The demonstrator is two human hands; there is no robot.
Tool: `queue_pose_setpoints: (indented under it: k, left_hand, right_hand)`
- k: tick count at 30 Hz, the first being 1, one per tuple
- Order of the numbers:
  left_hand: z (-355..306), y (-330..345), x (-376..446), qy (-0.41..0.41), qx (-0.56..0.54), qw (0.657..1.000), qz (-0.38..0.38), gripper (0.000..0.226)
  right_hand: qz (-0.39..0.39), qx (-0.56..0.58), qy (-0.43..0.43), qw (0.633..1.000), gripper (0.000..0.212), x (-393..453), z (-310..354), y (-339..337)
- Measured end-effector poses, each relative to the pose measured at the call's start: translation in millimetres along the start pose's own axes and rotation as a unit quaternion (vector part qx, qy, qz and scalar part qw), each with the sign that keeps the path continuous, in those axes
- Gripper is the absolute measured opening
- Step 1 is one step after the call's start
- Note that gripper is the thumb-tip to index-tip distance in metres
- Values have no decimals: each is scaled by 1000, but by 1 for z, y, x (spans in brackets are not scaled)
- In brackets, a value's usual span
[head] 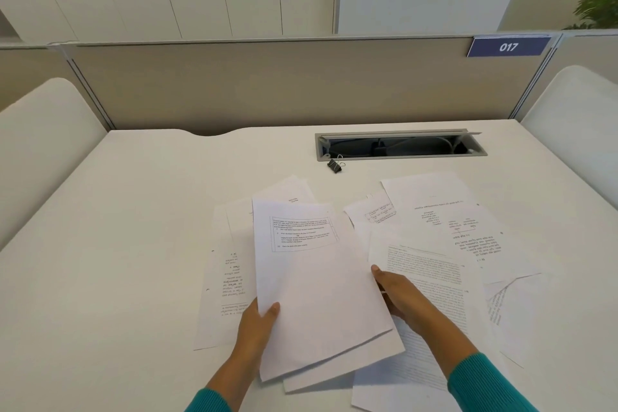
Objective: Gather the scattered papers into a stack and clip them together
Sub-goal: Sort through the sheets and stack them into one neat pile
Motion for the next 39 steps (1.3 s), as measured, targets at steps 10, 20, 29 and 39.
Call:
queue_pose_setpoints:
  k: [10,20,29,39]
  left_hand:
    - [4,0,1,-13,-14,1000,15,49]
    - [-2,9,8,-4,-4,1000,16,46]
    - [-6,10,2,-24,2,999,41,44]
    - [-6,13,4,-47,-44,996,59,39]
  right_hand:
    - [3,4,-17,1000,30,1,-6,5]
    - [-201,-224,-195,933,32,-40,77,-57]
    - [-318,-172,-341,868,32,-128,155,-98]
    - [-247,-142,-247,926,28,-56,106,-61]
Point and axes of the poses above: each hand's wrist, its own x-axis towards the middle knuckle, its own y-axis out of the palm, z = x × y, the point moved 10 cm from there along x, towards the middle knuckle, and after that the axes turned 12 degrees about y, right-handed, at the moved point
